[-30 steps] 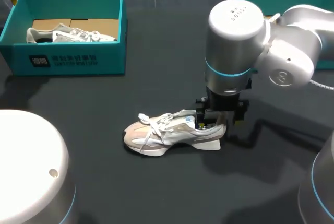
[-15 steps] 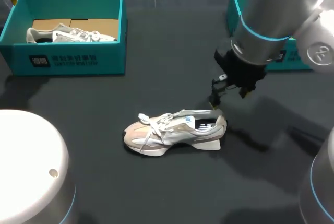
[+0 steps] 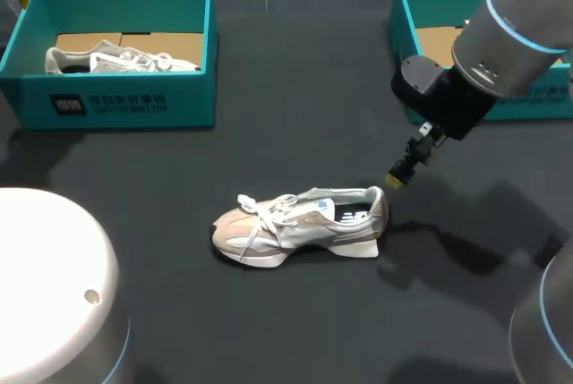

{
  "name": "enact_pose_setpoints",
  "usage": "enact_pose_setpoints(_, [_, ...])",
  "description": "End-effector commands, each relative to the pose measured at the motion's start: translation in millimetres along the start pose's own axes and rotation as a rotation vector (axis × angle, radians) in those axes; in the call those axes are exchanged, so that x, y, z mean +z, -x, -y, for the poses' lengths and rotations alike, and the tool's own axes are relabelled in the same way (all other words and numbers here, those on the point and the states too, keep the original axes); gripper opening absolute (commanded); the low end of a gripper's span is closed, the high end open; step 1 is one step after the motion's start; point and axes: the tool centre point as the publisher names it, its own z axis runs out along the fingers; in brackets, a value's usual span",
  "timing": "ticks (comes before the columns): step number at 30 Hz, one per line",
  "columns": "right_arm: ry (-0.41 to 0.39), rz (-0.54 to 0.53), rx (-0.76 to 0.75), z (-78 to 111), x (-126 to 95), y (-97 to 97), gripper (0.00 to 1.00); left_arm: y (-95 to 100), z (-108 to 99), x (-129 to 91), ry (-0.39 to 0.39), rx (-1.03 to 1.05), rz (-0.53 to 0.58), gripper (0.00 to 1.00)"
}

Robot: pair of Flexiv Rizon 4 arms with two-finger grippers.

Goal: Take the shoe out of the shoebox, open the shoe tongue, remove and reinsert the insole, then place the shoe into the shoebox

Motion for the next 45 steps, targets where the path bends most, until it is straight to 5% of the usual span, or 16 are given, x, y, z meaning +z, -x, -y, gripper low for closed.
enact_pose_setpoints(1, [0.125, -0.084, -0.122, 8.3, 1.8, 3.1, 1.0, -0.6, 0.7, -0.4, 0.001, 0.001, -0.002, 1.0])
enact_pose_setpoints(8, [0.134, -0.066, -0.143, 6.4, 2.2, 5.5, 1.0, -0.6, 0.7, -0.4, 0.001, 0.001, -0.002, 1.0])
enact_pose_setpoints(10, [0.215, -0.038, -0.189, 6.2, 1.8, 7.8, 1.0, -0.6, 0.7, -0.4, 0.001, 0.001, -0.002, 1.0])
enact_pose_setpoints(14, [0.25, -0.012, -0.19, 11.0, 3.1, 12.4, 1.0, -0.6, 0.7, -0.4, 0.001, 0.001, -0.002, 1.0])
enact_pose_setpoints(24, [0.375, -0.052, -0.292, 47.9, 16.8, 47.0, 1.0, -0.6, 0.7, -0.4, 0.001, 0.001, -0.002, 1.0])
enact_pose_setpoints(38, [0.33, -0.05, -0.308, 54.1, 19.3, 53.9, 1.0, -0.6, 0.7, -0.4, 0.001, 0.001, -0.002, 1.0])
enact_pose_setpoints(45, [0.531, -0.125, -0.397, 89.7, 29.5, 72.1, 1.0, -0.6, 0.7, -0.4, 0.001, 0.001, -0.002, 1.0])
